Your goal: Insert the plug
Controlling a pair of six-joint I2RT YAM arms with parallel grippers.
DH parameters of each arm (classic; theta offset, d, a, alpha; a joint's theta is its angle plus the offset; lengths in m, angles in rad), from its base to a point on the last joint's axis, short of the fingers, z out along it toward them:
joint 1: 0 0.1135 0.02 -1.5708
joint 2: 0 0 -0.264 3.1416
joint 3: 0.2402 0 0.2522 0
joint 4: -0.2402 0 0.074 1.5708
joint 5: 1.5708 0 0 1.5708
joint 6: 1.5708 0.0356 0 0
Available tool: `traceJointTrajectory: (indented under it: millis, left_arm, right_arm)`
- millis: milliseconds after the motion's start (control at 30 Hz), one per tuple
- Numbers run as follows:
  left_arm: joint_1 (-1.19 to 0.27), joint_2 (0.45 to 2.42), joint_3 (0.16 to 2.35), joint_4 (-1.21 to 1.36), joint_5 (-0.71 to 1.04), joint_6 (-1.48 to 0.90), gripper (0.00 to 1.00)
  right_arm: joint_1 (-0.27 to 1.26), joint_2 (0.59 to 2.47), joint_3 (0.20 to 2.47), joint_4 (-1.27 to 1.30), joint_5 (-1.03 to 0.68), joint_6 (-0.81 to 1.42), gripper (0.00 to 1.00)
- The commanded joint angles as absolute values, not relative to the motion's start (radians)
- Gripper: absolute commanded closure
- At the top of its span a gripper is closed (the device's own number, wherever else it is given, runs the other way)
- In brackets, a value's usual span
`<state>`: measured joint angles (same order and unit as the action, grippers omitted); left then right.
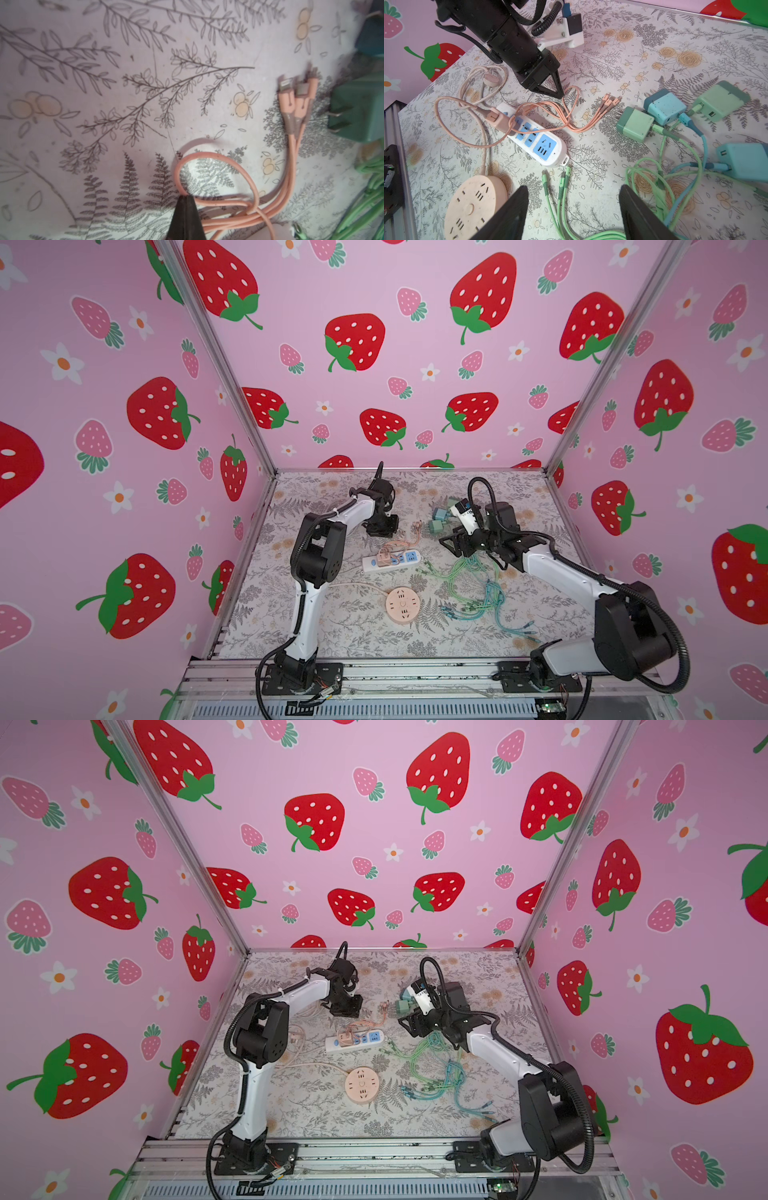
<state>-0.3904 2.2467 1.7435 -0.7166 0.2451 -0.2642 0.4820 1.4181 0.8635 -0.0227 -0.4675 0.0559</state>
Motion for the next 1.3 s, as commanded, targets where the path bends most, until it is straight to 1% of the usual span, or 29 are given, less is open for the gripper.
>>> traceJointTrajectory:
  millis: [0,267,400,500,533,567,600,633,733,800,867,933,967,1100,1267]
  left_arm:
    - [-0.375,2.299,1.758,-0.779,0.223,-0.280,1.00]
    - [-0.305,2.235,1.811,-0.773,0.267,-0.291,1.00]
    - [-0.270,2.190,1.806,-0.766,0.287,-0.289,1.00]
    - [-0.260,2.166,1.801,-0.768,0.352,-0.225,1.00]
    - [-0.262,2.166,1.810,-0.784,0.362,-0.194,0.98]
    - [-0.268,2.167,1.820,-0.806,0.383,-0.148,0.95]
    - [-0.280,2.165,1.824,-0.822,0.392,-0.089,0.87]
    - [-0.296,2.161,1.825,-0.834,0.375,-0.046,0.83]
    - [-0.366,2.154,1.833,-0.862,0.280,0.092,0.70]
    - [-0.408,2.174,1.870,-0.883,0.201,0.118,0.60]
    - [-0.419,2.226,1.963,-0.947,0.183,0.065,0.59]
    - [-0.418,2.281,2.055,-1.009,0.209,-0.031,0.58]
    - [-0.418,2.298,2.081,-1.023,0.238,-0.077,0.56]
    - [-0.425,2.270,2.013,-0.914,0.334,-0.256,0.52]
    - [-0.445,2.247,1.954,-0.882,0.287,-0.385,0.51]
  right_arm:
    - [0.476,1.389,0.850,-0.017,-0.459,0.060,0.28]
    - [0.476,1.387,0.850,-0.015,-0.456,0.059,0.28]
    - [0.477,1.418,0.862,-0.011,-0.448,0.068,0.29]
    - [0.484,1.457,0.883,0.000,-0.456,0.076,0.30]
    - [0.487,1.473,0.894,0.001,-0.450,0.079,0.31]
    - [0.490,1.487,0.903,0.000,-0.444,0.081,0.31]
    - [0.492,1.501,0.916,-0.005,-0.438,0.081,0.32]
    - [0.495,1.513,0.926,-0.009,-0.432,0.084,0.33]
    - [0.497,1.520,0.930,-0.012,-0.427,0.087,0.33]
    - [0.497,1.514,0.924,-0.017,-0.415,0.086,0.33]
    - [0.496,1.507,0.918,-0.025,-0.399,0.086,0.33]
    - [0.497,1.501,0.906,-0.020,-0.397,0.087,0.33]
    - [0.497,1.500,0.900,-0.015,-0.398,0.090,0.33]
    - [0.497,1.493,0.885,-0.005,-0.390,0.097,0.33]
    - [0.497,1.487,0.878,-0.002,-0.387,0.092,0.33]
